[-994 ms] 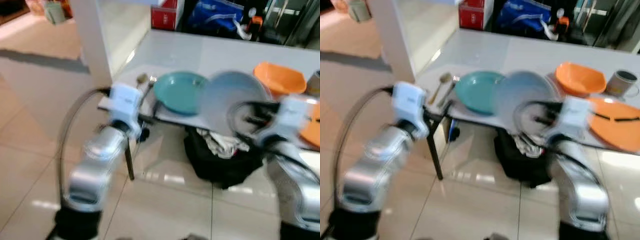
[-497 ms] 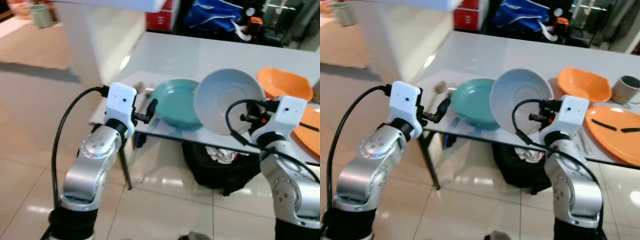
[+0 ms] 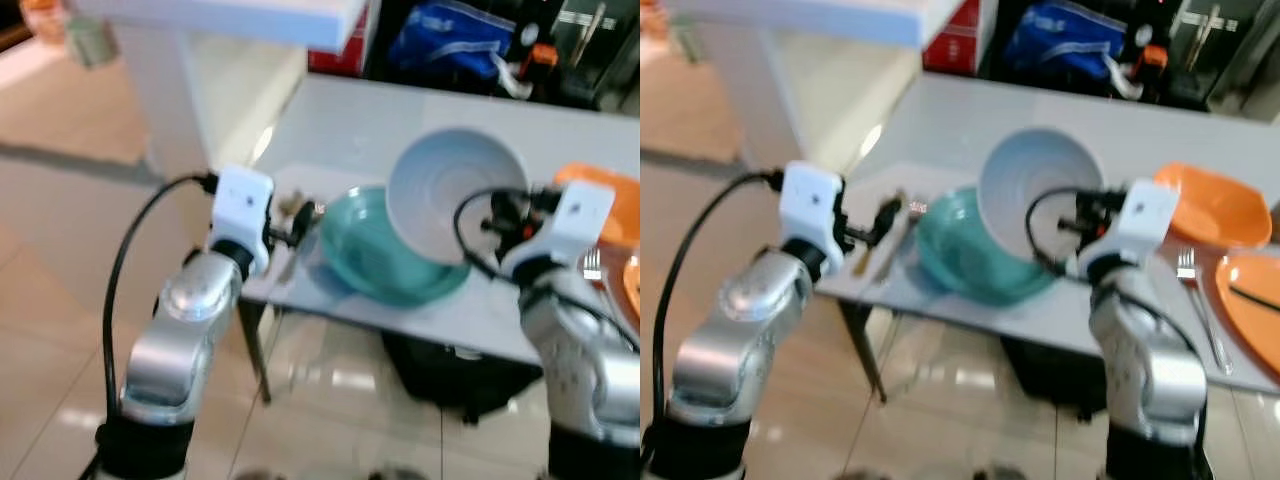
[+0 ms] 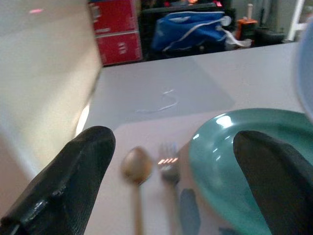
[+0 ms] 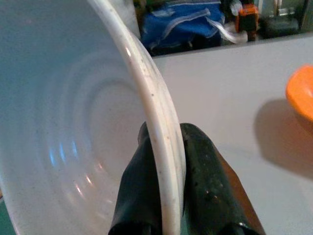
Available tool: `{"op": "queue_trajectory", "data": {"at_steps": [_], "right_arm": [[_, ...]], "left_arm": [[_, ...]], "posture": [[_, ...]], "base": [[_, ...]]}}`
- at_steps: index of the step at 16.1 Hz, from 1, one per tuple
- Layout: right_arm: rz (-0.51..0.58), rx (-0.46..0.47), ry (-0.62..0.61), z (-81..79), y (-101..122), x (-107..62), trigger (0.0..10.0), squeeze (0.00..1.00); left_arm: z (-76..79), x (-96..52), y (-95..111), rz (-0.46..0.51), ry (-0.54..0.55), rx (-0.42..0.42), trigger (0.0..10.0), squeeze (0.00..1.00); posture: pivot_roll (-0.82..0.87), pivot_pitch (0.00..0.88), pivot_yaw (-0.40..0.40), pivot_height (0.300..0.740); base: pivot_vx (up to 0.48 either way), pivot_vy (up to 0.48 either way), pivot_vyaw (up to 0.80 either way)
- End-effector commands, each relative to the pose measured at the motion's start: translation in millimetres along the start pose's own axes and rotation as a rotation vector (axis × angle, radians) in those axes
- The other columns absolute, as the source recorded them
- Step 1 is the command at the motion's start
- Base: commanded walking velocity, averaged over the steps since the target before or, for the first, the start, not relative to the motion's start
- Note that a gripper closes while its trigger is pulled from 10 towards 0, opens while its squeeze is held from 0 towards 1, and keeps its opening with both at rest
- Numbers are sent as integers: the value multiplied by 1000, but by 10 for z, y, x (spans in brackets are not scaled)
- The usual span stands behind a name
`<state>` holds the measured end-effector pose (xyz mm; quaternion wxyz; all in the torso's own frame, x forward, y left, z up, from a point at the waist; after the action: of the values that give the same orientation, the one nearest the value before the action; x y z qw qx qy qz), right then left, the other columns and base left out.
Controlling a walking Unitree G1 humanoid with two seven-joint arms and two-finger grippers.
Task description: Setting the table
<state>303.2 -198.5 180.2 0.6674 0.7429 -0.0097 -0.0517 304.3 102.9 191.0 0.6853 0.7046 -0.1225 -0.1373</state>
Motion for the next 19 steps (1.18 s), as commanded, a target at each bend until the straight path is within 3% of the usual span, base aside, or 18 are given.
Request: {"op": "queue_trajectory", "data": {"at_steps": [1, 4, 7, 12, 13, 18, 19], "right_arm": [[-24, 30, -36, 118, -2, 32, 10000, 0], [-39, 102, -19, 148, 28, 156, 10000, 0], [-199, 216, 2, 194, -92, 385, 10000, 0], [-386, 380, 138, -28, -190, 667, 10000, 0], [-446, 392, 151, -86, -241, 693, 10000, 0], [-539, 377, 153, -123, -345, 703, 10000, 0], [-560, 372, 143, -111, -363, 684, 10000, 439]], "left_arm": [[89, 2, 37, 16, -37, 17, 10000, 0], [75, -27, 35, 18, -33, 15, 10000, 0], [101, -67, 5, 6, -55, 27, 10000, 0], [264, -191, -80, -50, -216, 99, 10000, 0], [332, -238, -80, -58, -269, 94, 10000, 0], [575, -402, -74, -63, -443, 54, 10000, 0], [619, -436, -96, -79, -475, 60, 10000, 0]], "posture": [[45, 59, -20, 740], [52, 66, -29, 740], [52, 79, -35, 740], [54, 120, -52, 740], [58, 129, -60, 740], [57, 152, -73, 740], [55, 153, -72, 740]], "base": [[0, 0, 0], [0, 0, 0], [0, 0, 0], [0, 0, 0], [0, 0, 0], [0, 0, 0], [0, 0, 0]]}}
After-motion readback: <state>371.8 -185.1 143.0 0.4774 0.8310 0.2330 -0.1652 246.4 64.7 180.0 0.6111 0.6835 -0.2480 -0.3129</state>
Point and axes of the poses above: a point about 5 cm out from each wrist's last joint towards the gripper, its own x axis pointing out of the wrist towards the gripper, its own y axis along the axis of the wrist's last joint, z = x × y, the point moved 2 cm from there along x, pointing out of the wrist towards the gripper, and after that the axes turned 7 degrees about -x, right-handed, at the moved point
